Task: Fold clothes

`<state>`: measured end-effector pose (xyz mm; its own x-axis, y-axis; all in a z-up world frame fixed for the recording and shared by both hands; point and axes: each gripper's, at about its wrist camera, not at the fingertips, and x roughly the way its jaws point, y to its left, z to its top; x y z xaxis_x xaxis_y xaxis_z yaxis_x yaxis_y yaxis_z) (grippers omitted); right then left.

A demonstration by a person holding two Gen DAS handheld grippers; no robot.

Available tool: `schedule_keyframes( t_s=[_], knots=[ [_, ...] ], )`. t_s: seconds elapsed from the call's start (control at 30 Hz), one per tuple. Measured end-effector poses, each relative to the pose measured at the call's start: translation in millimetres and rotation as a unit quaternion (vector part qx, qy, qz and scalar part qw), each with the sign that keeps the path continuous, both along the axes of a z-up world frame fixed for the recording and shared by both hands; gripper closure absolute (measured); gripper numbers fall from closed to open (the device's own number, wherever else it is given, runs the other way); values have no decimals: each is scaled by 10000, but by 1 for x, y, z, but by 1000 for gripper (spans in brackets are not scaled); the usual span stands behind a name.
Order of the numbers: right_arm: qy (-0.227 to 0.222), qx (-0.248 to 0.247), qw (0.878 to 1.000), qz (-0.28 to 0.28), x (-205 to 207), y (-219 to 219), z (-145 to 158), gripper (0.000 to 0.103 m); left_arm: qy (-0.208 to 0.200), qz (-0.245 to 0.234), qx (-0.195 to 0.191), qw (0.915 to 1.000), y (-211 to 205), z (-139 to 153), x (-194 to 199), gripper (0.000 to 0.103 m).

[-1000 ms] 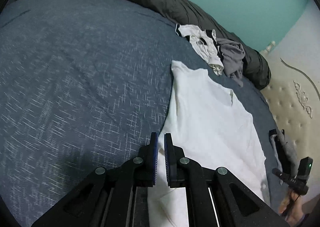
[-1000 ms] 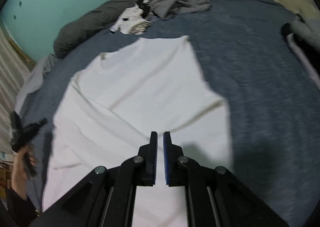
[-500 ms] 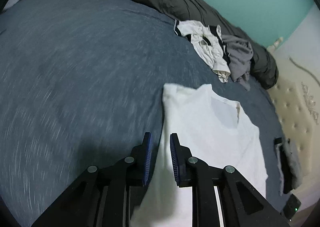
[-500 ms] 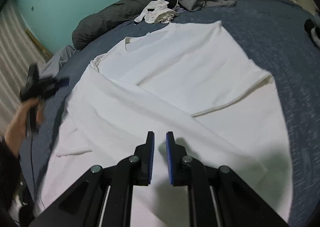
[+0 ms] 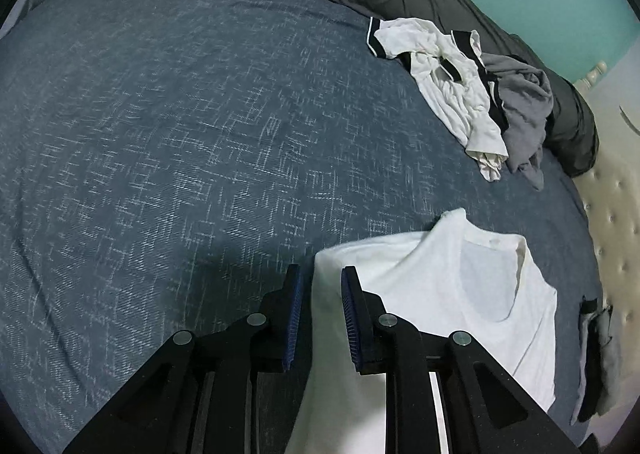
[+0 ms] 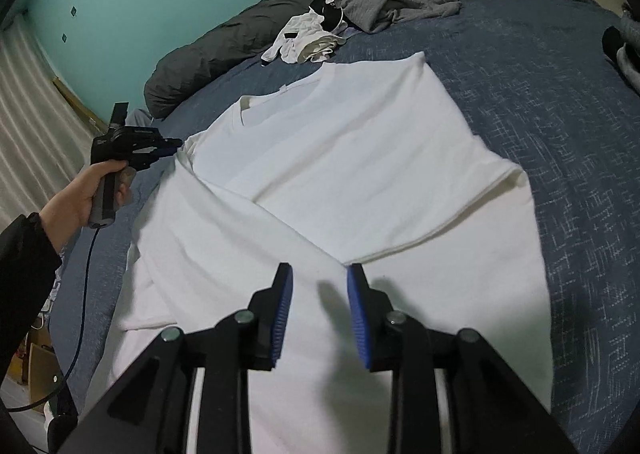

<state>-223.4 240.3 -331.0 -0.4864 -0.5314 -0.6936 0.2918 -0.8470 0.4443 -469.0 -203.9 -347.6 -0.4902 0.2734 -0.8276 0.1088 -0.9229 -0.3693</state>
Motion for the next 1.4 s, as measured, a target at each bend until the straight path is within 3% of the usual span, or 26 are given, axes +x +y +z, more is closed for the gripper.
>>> schedule_keyframes(
  t_s=[0.13,0.2,0.43,0.63,0.77,0.93,1.03,1.2,1.4],
  knots=[
    [22,-151,9999,-55,0,5,2,75,-74,-48,-52,9999,5,-2,-6,84],
    [19,-181,9998,-72,-1,6,2,75,-136,-94,-177,9997,9,-4,-10,98],
    [-47,-235,9996,-154,-3,11,-2,75,42,207,-584,9981,4,9,-13,101],
    [-83,-261,9995,-132,-3,9,-5,75,-116,447,-770,9960,0,0,-26,102],
    [-115,-285,9994,-129,-4,10,-7,75,-144,522,-643,9965,-4,-4,-31,102],
    [-137,-354,9992,-127,-6,11,-8,75,185,525,-607,9966,-17,20,-19,102],
    [-146,-385,9991,-142,-6,13,-8,75,180,567,-544,9967,-33,31,-8,102],
    [-110,-416,9989,-166,-6,14,-6,75,89,130,-184,9997,-37,30,26,102],
    [-134,-464,9986,-232,-8,20,-6,75,-83,-455,117,9989,-28,15,92,101]
  ],
)
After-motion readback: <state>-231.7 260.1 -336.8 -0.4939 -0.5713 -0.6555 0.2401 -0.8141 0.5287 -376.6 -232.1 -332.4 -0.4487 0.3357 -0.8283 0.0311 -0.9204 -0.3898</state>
